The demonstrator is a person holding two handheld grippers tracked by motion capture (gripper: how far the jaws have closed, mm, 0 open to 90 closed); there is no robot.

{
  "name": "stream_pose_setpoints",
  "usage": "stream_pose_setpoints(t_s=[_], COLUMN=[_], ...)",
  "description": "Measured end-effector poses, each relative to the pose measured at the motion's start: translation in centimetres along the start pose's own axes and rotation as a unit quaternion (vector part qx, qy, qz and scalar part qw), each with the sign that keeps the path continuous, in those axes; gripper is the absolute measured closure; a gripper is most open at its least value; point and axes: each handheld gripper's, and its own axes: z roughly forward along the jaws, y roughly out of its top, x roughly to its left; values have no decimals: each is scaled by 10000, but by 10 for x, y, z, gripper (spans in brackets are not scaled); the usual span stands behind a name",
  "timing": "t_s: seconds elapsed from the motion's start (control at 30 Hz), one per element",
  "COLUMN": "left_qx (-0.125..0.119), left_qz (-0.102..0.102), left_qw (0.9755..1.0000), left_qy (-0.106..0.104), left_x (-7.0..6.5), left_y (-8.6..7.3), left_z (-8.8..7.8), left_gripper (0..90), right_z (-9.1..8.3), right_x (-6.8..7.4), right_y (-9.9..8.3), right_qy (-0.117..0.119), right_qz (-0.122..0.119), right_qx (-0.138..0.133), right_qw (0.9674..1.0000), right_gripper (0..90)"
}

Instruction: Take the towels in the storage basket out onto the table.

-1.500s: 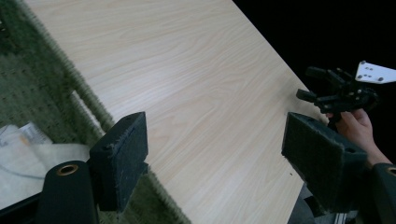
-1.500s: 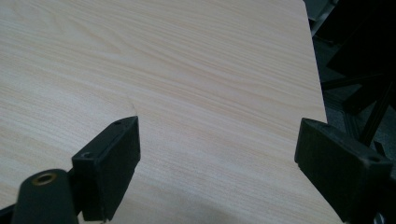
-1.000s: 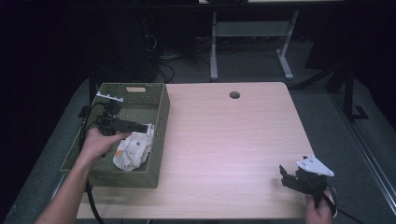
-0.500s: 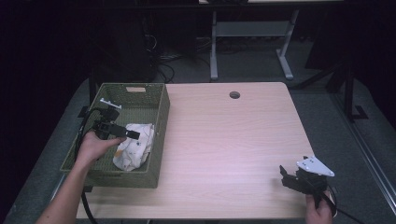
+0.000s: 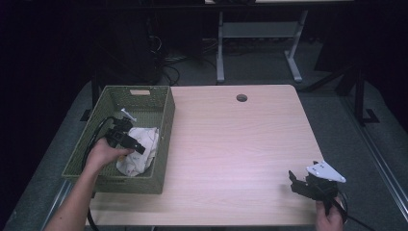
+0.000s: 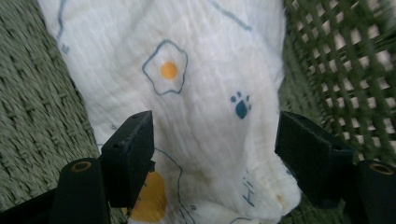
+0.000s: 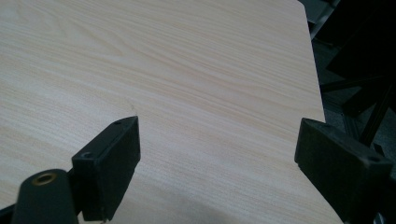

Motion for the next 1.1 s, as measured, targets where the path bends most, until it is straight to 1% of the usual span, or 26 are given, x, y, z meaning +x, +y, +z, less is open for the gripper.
stream_pose_setpoints(t_s=[0.03,0.07,0.1,0.13,0.2,0.23,0.27,0.3,0.33,0.4,0.43,0.47,0.5,0.6,0.63,0.67,0.7,0.77,0.87,0.9,0.93,1.07,1.1], left_qx=[126,366,366,536,673,746,746,752,788,806,779,803,787,753,704,714,673,676,648,656,672,626,632], left_qz=[13,92,92,175,393,458,458,482,537,525,481,480,426,457,406,441,362,369,318,321,341,222,226], left_qw=[9999,9992,9992,9982,9963,9954,9954,9950,9944,9943,9948,9947,9951,9953,9960,9957,9964,9965,9969,9969,9968,9977,9976], left_qy=[56,148,148,182,354,392,392,436,448,461,442,435,419,397,382,386,355,337,308,297,273,151,142], left_x=[-1,-2,-2,-2,-5,-7,-7,-9,-9,-9,-9,-7,-5,-3,-2,-1,0,1,2,2,3,7,8], left_y=[1,1,1,2,1,2,2,2,2,2,2,2,2,1,0,0,-1,-1,-1,-1,-1,-2,-2], left_z=[4,10,10,15,21,25,25,27,27,27,26,26,25,24,24,23,23,23,23,22,22,21,20], left_gripper=[292,298,301,301,328,347,358,358,385,435,460,487,546,635,659,674,684,694,703,708,708,722,724], right_z=[0,0,0,0,0,0,0,0,0,0,0,-1,-2,-2,-2,-1,-1,-1,0,1,1,-1,-1], right_x=[0,0,0,0,0,0,0,0,0,0,0,0,0,0,-1,-1,-1,-1,0,1,1,-1,-1], right_y=[0,0,0,0,0,0,0,0,0,0,0,0,0,0,-1,-1,-1,0,0,0,0,-1,-2], right_qy=[-1,4,4,5,11,9,9,8,12,23,24,11,8,17,8,3,0,7,17,34,34,40,34], right_qz=[-1,-2,-2,-3,-6,-1,-1,-3,1,-13,-8,-13,-16,11,5,18,23,23,16,5,5,35,52], right_qx=[-2,-3,-3,-2,0,-3,-3,-6,-6,-3,-4,-16,-17,-20,-12,-25,-24,-13,-9,34,34,-9,-4], right_qw=[10000,10000,10000,10000,10000,10000,10000,10000,10000,10000,10000,10000,10000,10000,10000,10000,10000,10000,10000,10000,10000,10000,10000], right_gripper=[139,139,139,139,139,139,139,139,139,139,139,139,139,139,139,139,139,139,139,139,139,139,139])
